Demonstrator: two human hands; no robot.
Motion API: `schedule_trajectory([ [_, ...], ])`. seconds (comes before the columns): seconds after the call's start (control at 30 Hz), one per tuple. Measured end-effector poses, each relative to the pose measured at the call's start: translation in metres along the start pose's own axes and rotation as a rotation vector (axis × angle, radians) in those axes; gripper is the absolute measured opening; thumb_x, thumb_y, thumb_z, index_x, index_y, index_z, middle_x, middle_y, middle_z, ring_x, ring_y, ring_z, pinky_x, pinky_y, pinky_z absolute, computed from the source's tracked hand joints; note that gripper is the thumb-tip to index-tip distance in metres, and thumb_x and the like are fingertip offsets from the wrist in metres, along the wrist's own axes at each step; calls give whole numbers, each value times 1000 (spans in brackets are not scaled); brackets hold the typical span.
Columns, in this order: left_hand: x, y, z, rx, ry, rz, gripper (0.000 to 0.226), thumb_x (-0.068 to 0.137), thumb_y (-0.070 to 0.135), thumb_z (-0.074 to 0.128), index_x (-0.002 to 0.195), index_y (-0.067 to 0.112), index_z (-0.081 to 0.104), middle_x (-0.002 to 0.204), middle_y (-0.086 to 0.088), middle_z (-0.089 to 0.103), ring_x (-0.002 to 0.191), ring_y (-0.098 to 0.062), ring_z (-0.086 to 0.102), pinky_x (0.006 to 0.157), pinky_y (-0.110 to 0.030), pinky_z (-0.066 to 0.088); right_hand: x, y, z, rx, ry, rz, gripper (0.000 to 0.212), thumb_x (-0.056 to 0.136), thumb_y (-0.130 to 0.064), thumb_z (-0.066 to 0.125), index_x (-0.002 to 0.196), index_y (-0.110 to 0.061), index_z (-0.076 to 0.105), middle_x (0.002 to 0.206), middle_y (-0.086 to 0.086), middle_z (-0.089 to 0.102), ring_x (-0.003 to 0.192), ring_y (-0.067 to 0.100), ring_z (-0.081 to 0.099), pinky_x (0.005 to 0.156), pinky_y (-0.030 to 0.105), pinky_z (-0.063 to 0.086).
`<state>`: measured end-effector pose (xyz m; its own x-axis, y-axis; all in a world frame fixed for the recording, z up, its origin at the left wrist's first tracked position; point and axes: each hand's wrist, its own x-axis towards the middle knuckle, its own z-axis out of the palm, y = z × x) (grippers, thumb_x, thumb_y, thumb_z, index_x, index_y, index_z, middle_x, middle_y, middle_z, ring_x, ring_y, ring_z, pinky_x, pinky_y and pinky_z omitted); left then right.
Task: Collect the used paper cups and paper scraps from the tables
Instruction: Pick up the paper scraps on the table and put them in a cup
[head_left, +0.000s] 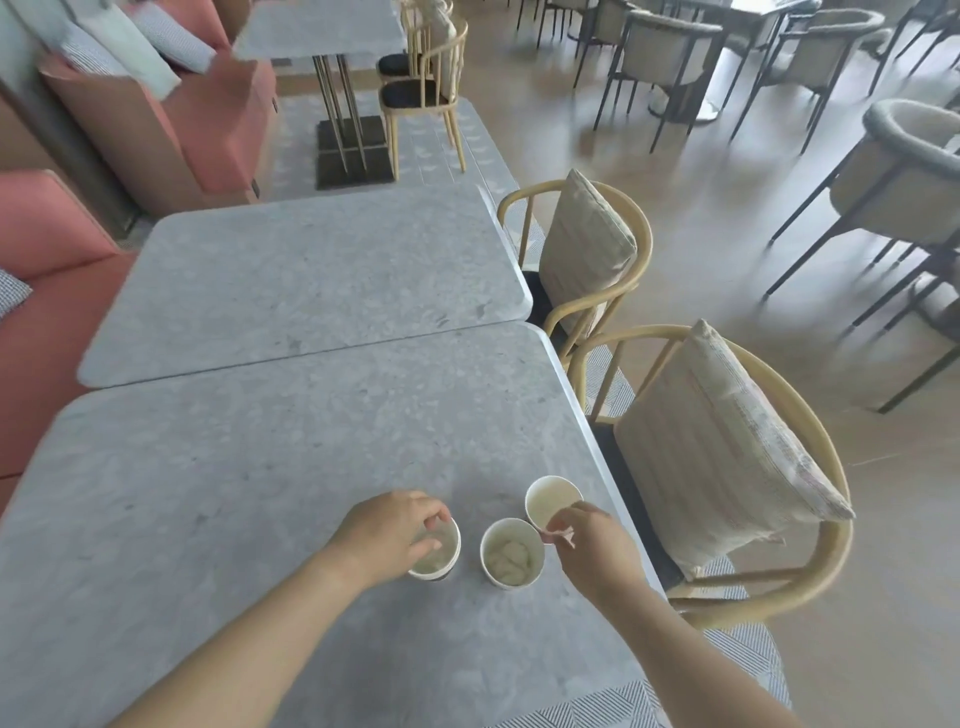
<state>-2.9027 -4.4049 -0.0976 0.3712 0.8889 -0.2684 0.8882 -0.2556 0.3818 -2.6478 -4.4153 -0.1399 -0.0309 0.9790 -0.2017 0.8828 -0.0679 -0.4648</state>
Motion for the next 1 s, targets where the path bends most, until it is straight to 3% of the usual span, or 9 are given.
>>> schedule_trajectory([
  [0.13, -1, 6, 4, -26, 16, -11, 12, 86, 36, 55, 98, 35, 58, 97, 19, 58, 92, -4, 55, 74, -23, 43, -11, -2, 1, 69, 15, -80, 16, 86, -18, 57, 96, -26, 66, 105, -14, 60, 86, 12, 61, 64, 27, 49],
  [0.23, -5, 8, 12, -28, 13, -4, 9, 83, 40, 55, 90, 34, 57, 90, 21, 57, 84, -2, 54, 67, -20, 41, -20, -5, 7, 46, -15, -184, 24, 85, -15, 54, 103, -29, 64, 112, -18, 57, 91, 9, 61, 65, 21, 44],
  [0.33, -7, 9, 21, -4, -12, -14, 23, 76, 51, 59, 87, 32, 52, 82, 22, 52, 75, -3, 50, 59, -19, 36, -26, -5, 16, 12, -80, -273, 41, 81, -5, 45, 110, -29, 62, 118, -19, 55, 103, 10, 54, 69, 22, 45],
  [0.47, -5, 10, 27, 138, -67, -21, 26, 75, 48, 59, 92, 31, 49, 95, 14, 61, 85, -14, 57, 64, -25, 38, -26, -6, 23, -60, -154, -346, 55, 73, 3, 39, 114, -28, 58, 124, -15, 50, 114, 13, 45, 73, 23, 45],
  [0.57, -3, 9, 31, 197, -73, -33, 14, 80, 33, 53, 92, 27, 50, 100, 7, 64, 92, -21, 59, 69, -29, 43, -26, -10, 27, -113, -174, -333, 39, 80, -4, 46, 108, -28, 59, 121, -14, 50, 112, 13, 45, 64, 22, 36],
  [0.67, -3, 7, 33, 210, -45, -53, 10, 81, 27, 49, 89, 24, 50, 95, 4, 64, 89, -23, 59, 63, -29, 38, -24, -16, 27, -122, -165, -331, 17, 87, -18, 51, 99, -22, 63, 111, -6, 55, 104, 18, 51, 63, 24, 35],
  [1.0, 8, 12, 13, 190, 104, -10, 8, 81, 28, 50, 86, 23, 50, 90, 5, 61, 85, -21, 59, 57, -27, 32, -12, -38, -22, 188, 127, -404, 9, 86, -13, 60, 90, -11, 68, 97, 3, 64, 89, 23, 58, 70, 31, 47],
])
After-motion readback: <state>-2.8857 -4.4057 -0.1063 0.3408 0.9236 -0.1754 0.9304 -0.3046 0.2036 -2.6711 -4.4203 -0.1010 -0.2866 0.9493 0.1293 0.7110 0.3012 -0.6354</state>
